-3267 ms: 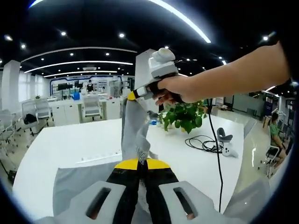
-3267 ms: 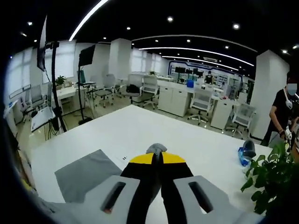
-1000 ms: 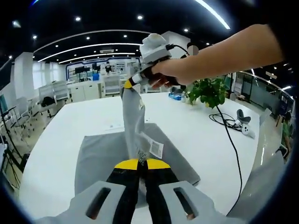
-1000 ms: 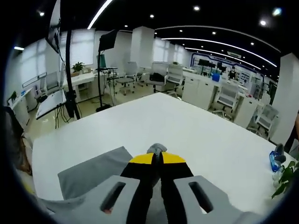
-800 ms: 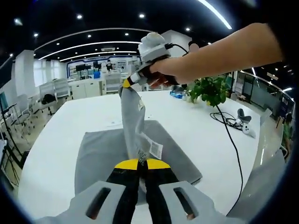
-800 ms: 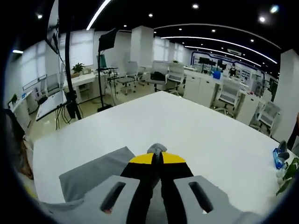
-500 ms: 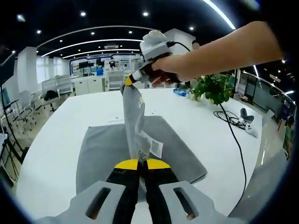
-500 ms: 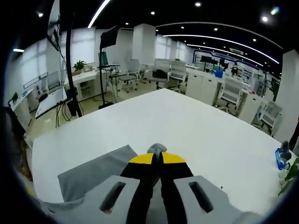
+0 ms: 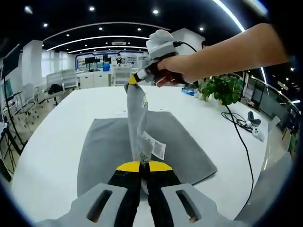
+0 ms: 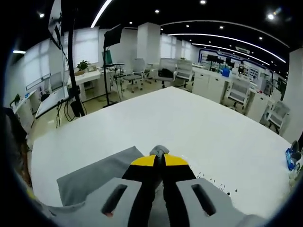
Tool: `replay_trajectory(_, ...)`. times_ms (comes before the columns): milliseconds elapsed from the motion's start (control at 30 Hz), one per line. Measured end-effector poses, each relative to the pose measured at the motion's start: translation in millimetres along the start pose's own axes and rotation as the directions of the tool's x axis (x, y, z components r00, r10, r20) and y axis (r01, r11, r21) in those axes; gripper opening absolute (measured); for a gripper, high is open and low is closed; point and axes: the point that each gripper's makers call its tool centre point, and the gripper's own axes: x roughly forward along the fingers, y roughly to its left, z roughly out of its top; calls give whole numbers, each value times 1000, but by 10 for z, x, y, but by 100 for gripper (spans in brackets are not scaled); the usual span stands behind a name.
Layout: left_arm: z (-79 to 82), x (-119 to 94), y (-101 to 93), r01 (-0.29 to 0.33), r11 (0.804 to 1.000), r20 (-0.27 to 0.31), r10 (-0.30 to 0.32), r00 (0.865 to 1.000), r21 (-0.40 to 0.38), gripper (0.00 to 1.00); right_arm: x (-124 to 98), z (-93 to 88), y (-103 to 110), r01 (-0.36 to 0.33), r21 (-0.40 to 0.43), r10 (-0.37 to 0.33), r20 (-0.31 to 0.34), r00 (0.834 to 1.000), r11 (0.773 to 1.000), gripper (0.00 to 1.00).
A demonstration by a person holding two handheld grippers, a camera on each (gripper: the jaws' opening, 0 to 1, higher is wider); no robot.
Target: Fold the towel on the table until its edges align and the towel forms a compact rectangular stack.
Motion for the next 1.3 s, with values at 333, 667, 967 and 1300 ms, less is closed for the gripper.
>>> replay_trajectory(333,-226,40,204,-28,999,-27,27,999,-27,3,268,-15,168,-25,-30,25,2,1000,999,2)
replay_trajectory(667,-444,105,410,-70,996,-77,66,995,-51,3,476,-164,398,-42,-26,42,-19,999,999,2)
replay_trajectory(967,-665,186,635,-109,993,-111,103,989,-53,3,603,-256,587,-57,-54,56,-29,998,997,2)
replay_trajectory(1300,-818,199,748,-129,992,-149,128,981,0,4,811,-388,638,-78,-38,76,-42,996,996,3)
